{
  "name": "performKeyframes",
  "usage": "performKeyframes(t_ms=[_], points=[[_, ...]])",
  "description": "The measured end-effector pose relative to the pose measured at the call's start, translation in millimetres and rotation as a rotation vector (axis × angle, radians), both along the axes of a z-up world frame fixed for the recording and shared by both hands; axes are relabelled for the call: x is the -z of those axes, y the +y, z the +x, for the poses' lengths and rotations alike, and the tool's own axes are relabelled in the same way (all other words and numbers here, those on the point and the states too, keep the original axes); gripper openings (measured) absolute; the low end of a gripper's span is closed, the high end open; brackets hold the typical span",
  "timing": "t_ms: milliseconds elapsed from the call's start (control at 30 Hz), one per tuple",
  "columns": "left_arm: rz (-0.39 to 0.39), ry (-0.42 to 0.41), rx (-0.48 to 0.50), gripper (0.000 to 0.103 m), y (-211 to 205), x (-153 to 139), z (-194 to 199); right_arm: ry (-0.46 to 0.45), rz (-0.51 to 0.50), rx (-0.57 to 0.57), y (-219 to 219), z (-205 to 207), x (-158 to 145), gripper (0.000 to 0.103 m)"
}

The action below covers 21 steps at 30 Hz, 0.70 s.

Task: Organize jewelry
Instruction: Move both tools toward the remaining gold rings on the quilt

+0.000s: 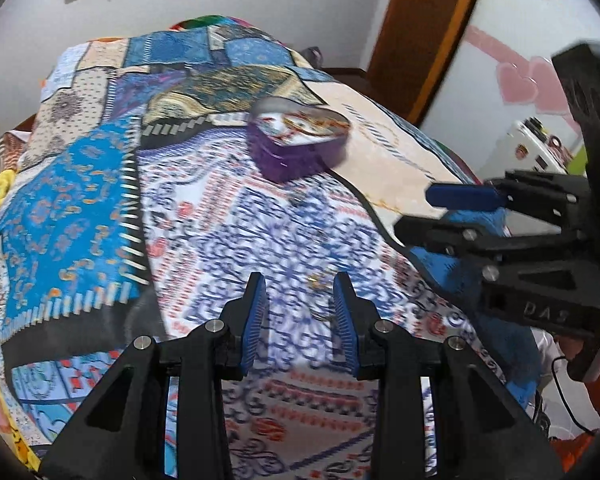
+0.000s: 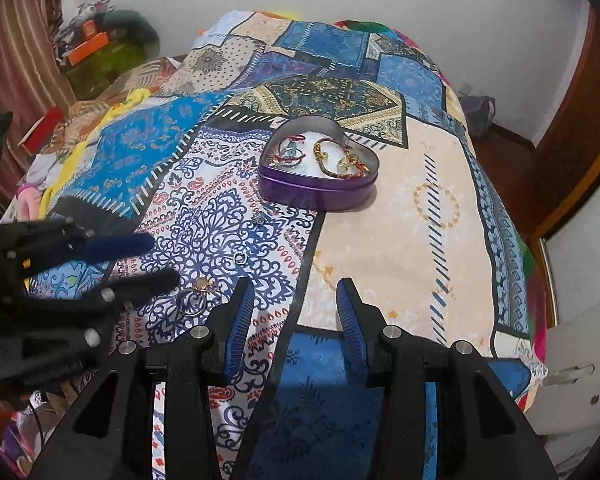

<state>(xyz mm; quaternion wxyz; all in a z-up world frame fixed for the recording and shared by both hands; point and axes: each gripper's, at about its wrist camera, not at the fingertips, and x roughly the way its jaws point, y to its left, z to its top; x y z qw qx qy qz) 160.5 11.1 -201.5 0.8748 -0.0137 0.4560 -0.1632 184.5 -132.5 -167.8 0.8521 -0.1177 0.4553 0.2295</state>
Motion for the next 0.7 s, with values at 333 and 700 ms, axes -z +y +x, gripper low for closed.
performKeyframes(t_ms=[333, 700], points=[[-0.026, 0.054, 0.007, 0.031, -14.6, 17.1, 1.0, 0.000, 0.055, 0.001, -16.3, -1.3, -4.6, 0.039], [-0.028, 0.035, -0.052, 0.020, 0.1, 10.5, -10.7, 0.032, 0.105, -0.065, -1.8, 1.1, 5.7, 0.039]])
